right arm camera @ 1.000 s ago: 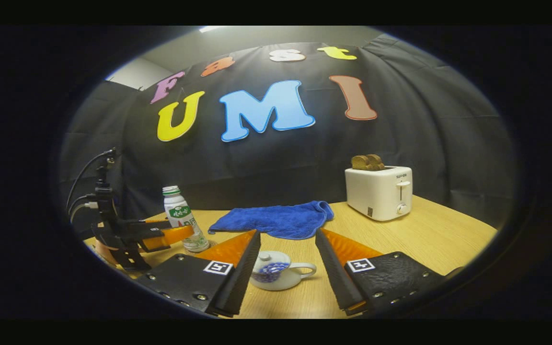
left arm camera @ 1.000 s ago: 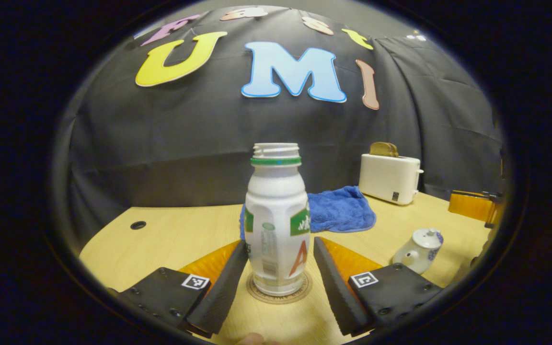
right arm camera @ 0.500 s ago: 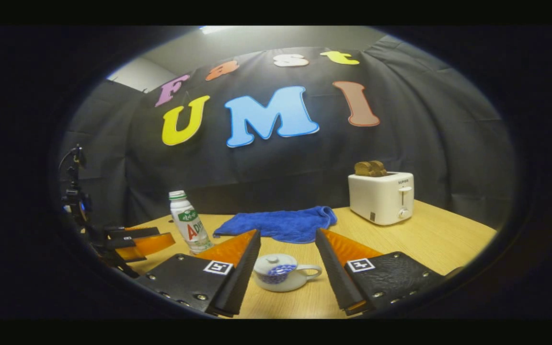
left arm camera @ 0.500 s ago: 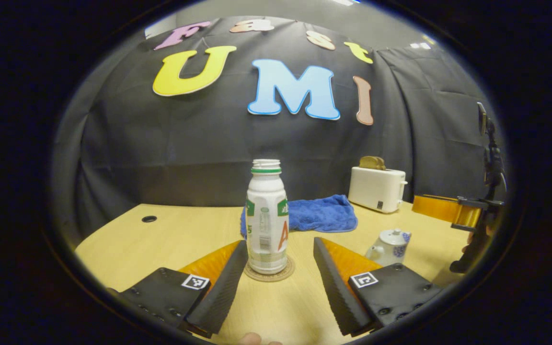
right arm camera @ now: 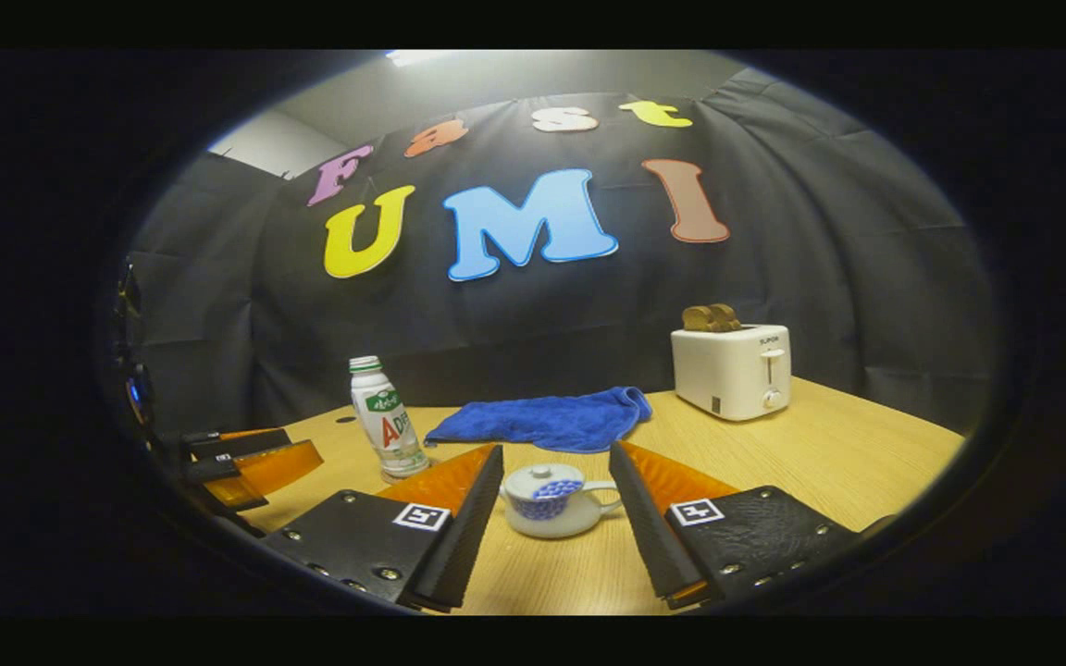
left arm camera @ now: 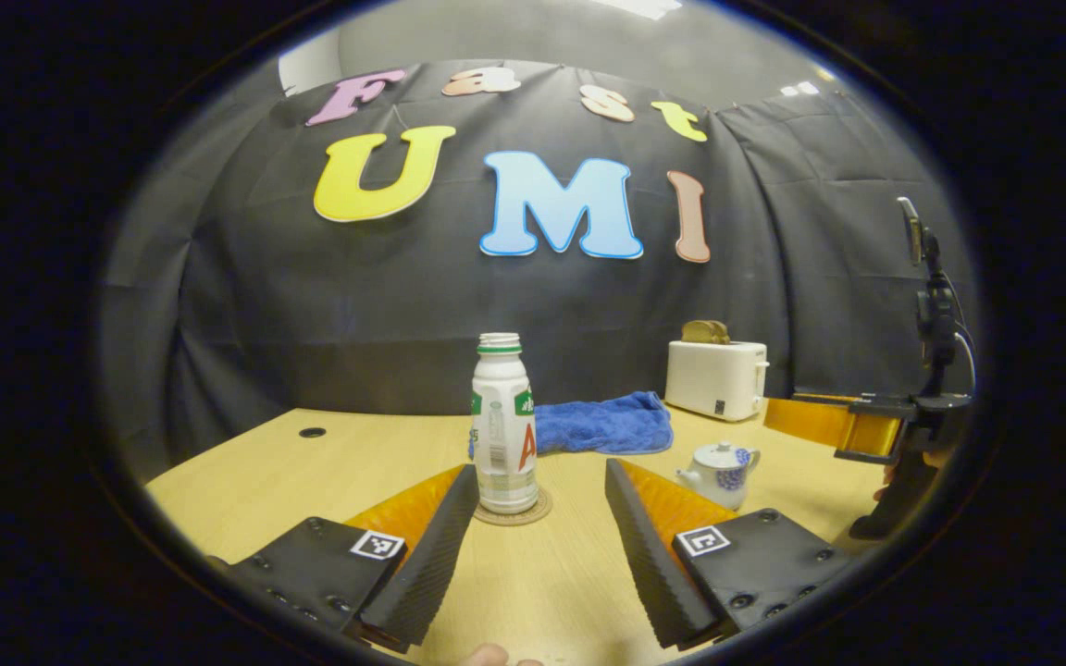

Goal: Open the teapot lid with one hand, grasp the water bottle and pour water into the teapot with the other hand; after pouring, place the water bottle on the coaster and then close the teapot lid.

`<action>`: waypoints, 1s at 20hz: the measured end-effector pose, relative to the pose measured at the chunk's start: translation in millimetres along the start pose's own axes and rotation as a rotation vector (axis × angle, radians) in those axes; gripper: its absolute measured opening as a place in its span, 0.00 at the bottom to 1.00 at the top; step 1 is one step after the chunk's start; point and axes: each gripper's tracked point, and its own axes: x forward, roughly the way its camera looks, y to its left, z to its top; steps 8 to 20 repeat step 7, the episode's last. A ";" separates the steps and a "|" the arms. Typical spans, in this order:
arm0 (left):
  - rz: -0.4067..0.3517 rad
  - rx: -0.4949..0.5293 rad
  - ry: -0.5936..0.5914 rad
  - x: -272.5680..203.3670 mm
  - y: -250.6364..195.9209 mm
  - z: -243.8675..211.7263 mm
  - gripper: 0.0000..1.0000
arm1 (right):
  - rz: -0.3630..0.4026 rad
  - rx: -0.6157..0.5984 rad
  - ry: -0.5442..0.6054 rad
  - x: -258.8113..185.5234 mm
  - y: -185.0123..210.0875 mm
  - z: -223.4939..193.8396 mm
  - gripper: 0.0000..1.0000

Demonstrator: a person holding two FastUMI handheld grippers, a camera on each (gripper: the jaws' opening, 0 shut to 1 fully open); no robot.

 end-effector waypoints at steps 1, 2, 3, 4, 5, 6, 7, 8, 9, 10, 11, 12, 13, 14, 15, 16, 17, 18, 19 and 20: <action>0.009 -0.002 -0.004 -4.5 -1.1 -0.9 0.96 | -0.004 -0.012 -0.003 -5.7 1.1 -2.5 0.72; 0.018 -0.007 -0.009 -9.1 -0.7 -0.8 0.96 | -0.008 -0.025 -0.006 -11.1 2.4 -3.8 0.72; 0.026 -0.010 -0.014 -13.3 -2.6 -2.2 0.96 | -0.011 -0.037 -0.010 -16.0 3.7 -5.8 0.72; 0.033 -0.008 -0.019 -18.2 -2.8 -1.9 0.96 | -0.015 -0.047 -0.017 -21.4 5.4 -6.2 0.72; 0.043 -0.004 -0.022 -22.1 -2.8 -2.9 0.96 | -0.018 -0.057 -0.024 -26.1 7.0 -6.8 0.72; 0.050 -0.002 -0.023 -26.1 -1.7 -3.2 0.96 | -0.022 -0.066 -0.032 -30.2 9.0 -7.3 0.72; 0.054 -0.004 -0.023 -27.5 -3.0 -5.6 0.96 | -0.025 -0.075 -0.036 -34.1 10.9 -8.5 0.72; 0.054 -0.004 -0.023 -27.5 -3.0 -5.6 0.96 | -0.025 -0.075 -0.036 -34.1 10.9 -8.5 0.72; 0.054 -0.004 -0.023 -27.5 -3.0 -5.6 0.96 | -0.025 -0.075 -0.036 -34.1 10.9 -8.5 0.72; 0.054 -0.004 -0.023 -27.5 -3.0 -5.6 0.96 | -0.025 -0.075 -0.036 -34.1 10.9 -8.5 0.72; 0.054 -0.004 -0.023 -27.5 -3.0 -5.6 0.96 | -0.025 -0.075 -0.036 -34.1 10.9 -8.5 0.72; 0.054 -0.004 -0.023 -27.5 -3.0 -5.6 0.96 | -0.025 -0.075 -0.036 -34.1 10.9 -8.5 0.72; 0.054 -0.004 -0.023 -27.5 -3.0 -5.6 0.96 | -0.025 -0.075 -0.036 -34.1 10.9 -8.5 0.72; 0.054 -0.004 -0.023 -27.5 -3.0 -5.6 0.96 | -0.025 -0.075 -0.036 -34.1 10.9 -8.5 0.72; 0.054 -0.004 -0.023 -27.5 -3.0 -5.6 0.96 | -0.025 -0.075 -0.036 -34.1 10.9 -8.5 0.72; 0.054 -0.004 -0.023 -27.5 -3.0 -5.6 0.96 | -0.025 -0.075 -0.036 -34.1 10.9 -8.5 0.72; 0.054 -0.004 -0.023 -27.5 -3.0 -5.6 0.96 | -0.025 -0.075 -0.036 -34.1 10.9 -8.5 0.72; 0.054 -0.004 -0.023 -27.5 -3.0 -5.6 0.96 | -0.025 -0.075 -0.036 -34.1 10.9 -8.5 0.72; 0.054 -0.004 -0.023 -27.5 -3.0 -5.6 0.96 | -0.025 -0.075 -0.036 -34.1 10.9 -8.5 0.72; 0.054 -0.004 -0.023 -27.5 -3.0 -5.6 0.96 | -0.025 -0.075 -0.036 -34.1 10.9 -8.5 0.72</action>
